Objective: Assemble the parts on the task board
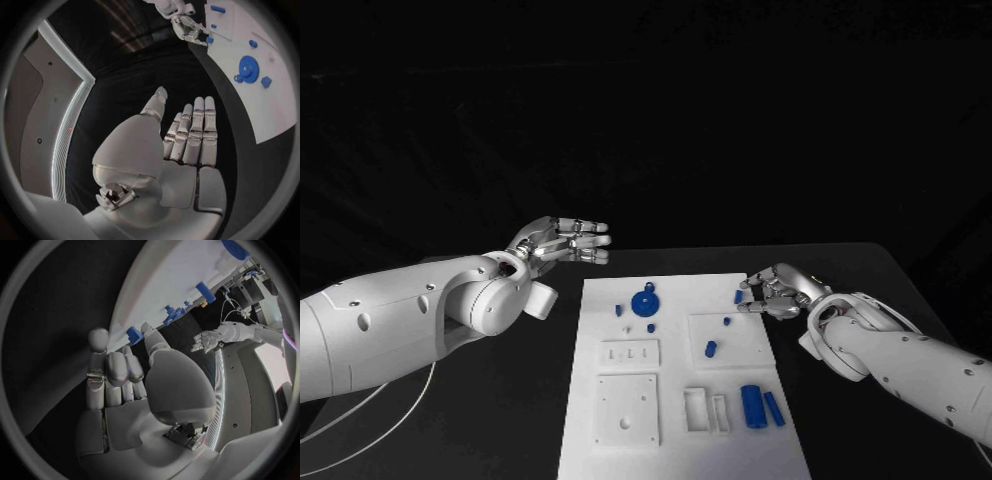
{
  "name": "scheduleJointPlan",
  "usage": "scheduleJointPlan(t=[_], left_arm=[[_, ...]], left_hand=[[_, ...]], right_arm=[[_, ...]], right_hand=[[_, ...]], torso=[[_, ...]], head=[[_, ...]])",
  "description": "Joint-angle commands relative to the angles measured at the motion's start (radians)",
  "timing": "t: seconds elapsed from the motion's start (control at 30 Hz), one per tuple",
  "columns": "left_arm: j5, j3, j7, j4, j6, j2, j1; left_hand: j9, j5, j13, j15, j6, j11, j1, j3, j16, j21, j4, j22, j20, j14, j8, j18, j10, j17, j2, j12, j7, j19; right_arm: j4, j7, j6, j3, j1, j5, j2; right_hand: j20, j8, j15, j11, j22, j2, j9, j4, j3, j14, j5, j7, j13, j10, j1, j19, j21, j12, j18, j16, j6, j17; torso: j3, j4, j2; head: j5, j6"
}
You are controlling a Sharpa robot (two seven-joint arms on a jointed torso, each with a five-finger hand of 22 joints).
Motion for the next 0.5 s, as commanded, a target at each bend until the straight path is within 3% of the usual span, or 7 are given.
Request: scheduleJointPlan(t=[0.03, 0.27, 0.4, 0.5], left_arm=[[-0.005, 0.001, 0.008, 0.002, 0.016, 0.000, 0.001], [-0.006, 0.001, 0.008, 0.003, 0.017, 0.000, 0.001], [-0.006, 0.001, 0.007, 0.003, 0.017, 0.000, 0.001], [-0.006, 0.001, 0.006, 0.002, 0.017, 0.000, 0.001]], left_hand=[[-0.001, -0.005, 0.002, 0.004, -0.008, 0.000, 0.000, -0.001, 0.005, 0.005, -0.005, -0.001, 0.002, -0.003, -0.004, -0.007, -0.004, 0.001, -0.006, 0.004, 0.002, -0.003], [-0.001, -0.006, 0.002, 0.004, -0.008, 0.001, 0.000, -0.001, 0.005, 0.005, -0.004, -0.001, 0.002, -0.004, -0.004, -0.007, -0.004, 0.001, -0.005, 0.005, 0.002, -0.003], [-0.001, -0.006, 0.002, 0.004, -0.008, 0.001, 0.000, -0.001, 0.005, 0.005, -0.004, -0.001, 0.002, -0.004, -0.004, -0.007, -0.004, 0.001, -0.005, 0.005, 0.002, -0.003], [-0.001, -0.006, 0.002, 0.004, -0.008, 0.001, 0.000, -0.001, 0.005, 0.005, -0.004, -0.001, 0.002, -0.004, -0.004, -0.007, -0.004, 0.001, -0.005, 0.005, 0.002, -0.003]], right_arm=[[-0.003, -0.009, 0.009, 0.000, -0.003, -0.022, 0.005], [-0.009, -0.015, 0.014, 0.000, -0.008, -0.029, 0.016], [-0.012, -0.019, 0.009, 0.000, -0.009, -0.030, 0.020], [-0.014, -0.022, 0.006, 0.000, -0.010, -0.030, 0.023]], right_hand=[[0.001, -0.003, -0.001, -0.005, 0.001, 0.003, 0.000, -0.001, 0.006, -0.002, -0.001, 0.002, 0.001, 0.001, -0.006, 0.040, 0.007, 0.006, 0.005, 0.000, 0.008, 0.001], [0.000, -0.003, -0.002, -0.006, 0.001, 0.011, 0.000, -0.006, 0.012, -0.002, -0.004, 0.001, 0.004, 0.003, -0.009, 0.040, 0.009, 0.008, 0.004, 0.002, 0.017, 0.002], [-0.002, -0.003, -0.003, -0.008, 0.002, 0.027, -0.001, -0.004, 0.054, -0.001, -0.044, -0.002, 0.006, 0.005, -0.028, 0.041, 0.012, 0.010, 0.002, 0.003, 0.030, 0.004], [-0.003, -0.003, -0.005, -0.010, 0.002, 0.042, -0.001, 0.003, 0.107, -0.001, -0.109, -0.005, 0.008, 0.006, -0.040, 0.041, 0.014, 0.011, 0.001, 0.004, 0.043, 0.005]], torso=[[0.0001, -0.0006, 0.000], [0.0001, -0.0024, 0.000], [-0.0005, -0.0004, 0.000], [-0.0002, -0.0004, 0.000]], head=[[0.002, -0.002], [0.003, -0.004], [0.000, -0.005], [-0.001, -0.006]])
